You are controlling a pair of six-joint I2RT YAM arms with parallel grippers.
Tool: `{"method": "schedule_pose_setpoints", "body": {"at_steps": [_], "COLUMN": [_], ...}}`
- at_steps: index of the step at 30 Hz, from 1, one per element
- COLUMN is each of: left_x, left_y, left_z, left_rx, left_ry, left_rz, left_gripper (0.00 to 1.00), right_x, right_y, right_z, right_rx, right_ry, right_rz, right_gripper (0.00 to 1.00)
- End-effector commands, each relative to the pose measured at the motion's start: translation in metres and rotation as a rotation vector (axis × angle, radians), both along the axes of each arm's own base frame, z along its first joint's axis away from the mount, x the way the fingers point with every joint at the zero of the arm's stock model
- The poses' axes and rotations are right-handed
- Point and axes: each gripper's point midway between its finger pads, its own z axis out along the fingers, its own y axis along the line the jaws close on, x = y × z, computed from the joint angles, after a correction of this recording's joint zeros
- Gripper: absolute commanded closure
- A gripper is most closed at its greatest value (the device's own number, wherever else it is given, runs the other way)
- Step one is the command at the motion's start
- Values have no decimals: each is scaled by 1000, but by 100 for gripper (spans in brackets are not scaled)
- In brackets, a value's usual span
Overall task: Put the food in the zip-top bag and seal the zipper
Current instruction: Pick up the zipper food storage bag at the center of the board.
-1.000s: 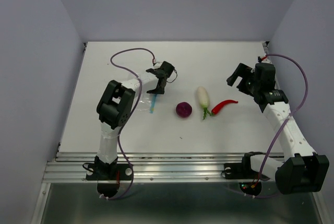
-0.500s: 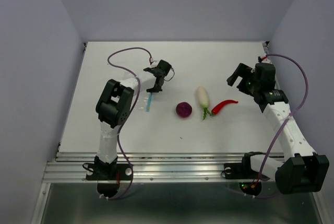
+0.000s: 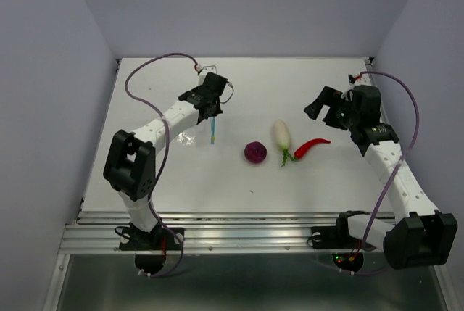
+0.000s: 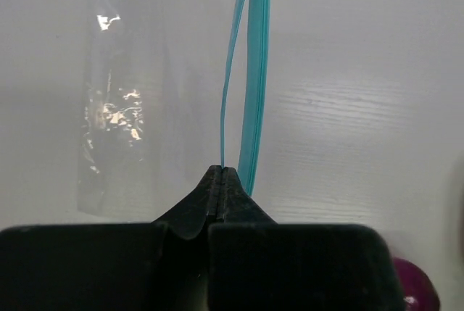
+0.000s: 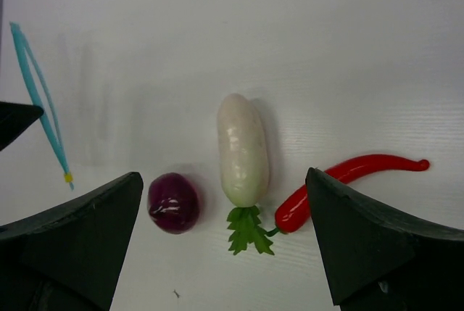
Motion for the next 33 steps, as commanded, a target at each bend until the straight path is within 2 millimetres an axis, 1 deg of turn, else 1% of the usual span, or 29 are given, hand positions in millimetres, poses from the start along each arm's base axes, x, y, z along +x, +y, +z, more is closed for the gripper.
{"method": "schedule_pose_setpoints", "body": {"at_steps": [1,2,3,4,5,7,8,9,10,11,12,13,14,15,17,18,20,21,22,24,25,26,28,33], "left_x": [-7,-9,-11,-14,-17,-21,-22,-23,-23,-24,-24,-24,-24,-24,-25,-25,-25,-25,-25,-25,-25,-25,-24,-23], "left_y": [-17,-18,-20,-24,-30,-36,-37,-38,-39,-40,-42,-43,-44,-45,-46,-47,-50,-51,-53,-55,-56,-56,-57,-61], "left_z": [48,53,58,67,69,78,79,81,84,85,85,86,86,86,84,84,83,81,80,77,76,74,74,76], "left_rx": [-150,-163,-182,-204,-230,-255,-261,-273,-284,-292,-301,-308,-310,-313,-319,-323,-332,-336,-342,-345,-345,-343,-347,-355], "left_ry": [-106,-116,-120,-135,-130,-142,-143,-146,-152,-152,-152,-156,-155,-156,-151,-152,-149,-144,-142,-134,-130,-126,-127,-130], "left_rz": [-21,-18,-24,-36,-49,-63,-60,-58,-57,-57,-65,-65,-68,-72,-71,-72,-76,-81,-84,-91,-94,-94,-94,-107], "left_gripper": [100,100,100,100,100,100,100,100,100,100,100,100,100,100,100,100,100,100,100,100,100,100,100,100], "right_x": [4,4,0,8,6,16,18,26,28,32,34,35,37,45,46,54,59,61,66,72,72,76,77,85], "right_y": [58,69,93,99,117,132,140,149,161,169,175,187,193,197,210,213,219,226,229,234,240,243,250,259], "right_z": [23,24,26,26,26,40,40,37,42,34,33,39,39,39,37,33,27,31,22,20,19,17,14,2], "right_rx": [92,96,95,71,72,118,135,146,154,148,146,158,162,165,172,168,164,170,167,171,172,171,171,168], "right_ry": [-103,-103,-112,-120,-125,-162,-162,-166,-175,-160,-162,-190,-189,-194,-191,-193,-180,-194,-180,-173,-172,-169,-167,-145], "right_rz": [223,246,302,281,310,307,313,318,328,336,343,360,368,367,373,367,366,375,372,378,387,392,408,425], "right_gripper": [0,0,0,0,0,0,0,0,0,0,0,0,0,0,0,0,0,0,0,0,0,0,0,0]}}
